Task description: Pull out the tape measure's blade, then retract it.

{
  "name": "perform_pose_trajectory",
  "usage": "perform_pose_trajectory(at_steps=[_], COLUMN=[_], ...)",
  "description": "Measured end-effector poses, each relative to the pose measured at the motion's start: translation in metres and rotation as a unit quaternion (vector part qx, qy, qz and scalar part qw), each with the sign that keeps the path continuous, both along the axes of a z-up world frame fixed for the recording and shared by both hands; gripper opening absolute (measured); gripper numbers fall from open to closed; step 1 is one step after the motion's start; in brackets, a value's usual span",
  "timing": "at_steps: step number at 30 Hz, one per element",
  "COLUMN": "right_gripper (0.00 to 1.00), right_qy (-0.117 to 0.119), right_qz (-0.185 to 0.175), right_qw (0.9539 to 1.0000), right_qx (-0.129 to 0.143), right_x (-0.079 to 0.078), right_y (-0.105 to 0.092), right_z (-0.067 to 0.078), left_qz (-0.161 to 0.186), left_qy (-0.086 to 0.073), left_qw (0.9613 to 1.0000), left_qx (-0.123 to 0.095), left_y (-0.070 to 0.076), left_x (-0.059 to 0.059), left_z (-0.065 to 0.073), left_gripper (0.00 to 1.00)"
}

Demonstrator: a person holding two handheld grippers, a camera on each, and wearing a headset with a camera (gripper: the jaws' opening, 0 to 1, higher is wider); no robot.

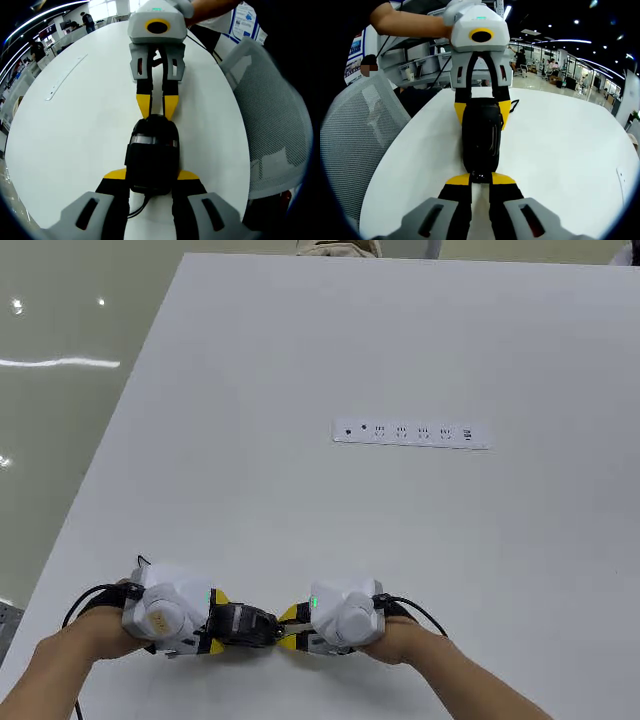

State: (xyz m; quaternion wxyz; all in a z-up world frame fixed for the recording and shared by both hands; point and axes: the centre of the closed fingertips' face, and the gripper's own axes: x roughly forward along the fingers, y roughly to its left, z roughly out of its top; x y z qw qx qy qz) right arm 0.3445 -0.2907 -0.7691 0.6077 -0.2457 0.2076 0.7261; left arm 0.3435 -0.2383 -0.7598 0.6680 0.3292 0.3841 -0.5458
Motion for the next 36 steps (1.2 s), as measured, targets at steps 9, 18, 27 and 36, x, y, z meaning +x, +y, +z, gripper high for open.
perform_pose_trajectory(at_steps=[9, 18, 27, 36], right_gripper=[0.10, 0.10, 0.10, 0.10], right_qy=[-0.004, -0.003, -0.005, -0.006], right_qz=[0.005, 0.006, 0.008, 0.009], right_qw=[1.0000, 1.0000, 1.0000, 0.9999], right_qx=[-0.003, -0.002, -0.003, -0.008], right_x=[-0.0001, -0.0001, 0.0001, 0.0007], right_y=[-0.0001, -0.0001, -0.0015, -0.0072], right_z=[0.0006, 0.0020, 0.0016, 0.0022], left_qz=[0.003, 0.006, 0.008, 0.009], left_qy=[0.001, 0.003, 0.004, 0.005], left_qw=[1.0000, 1.0000, 1.0000, 0.9999], left_qx=[0.000, -0.001, -0.002, -0.002], left_y=[0.0007, 0.0018, 0.0024, 0.0019], left_x=[0.0001, -0.0002, -0.0004, -0.0006], left_z=[-0.0002, -0.0004, -0.0004, 0.0000], left_gripper=[0.28, 0.28, 0.28, 0.28])
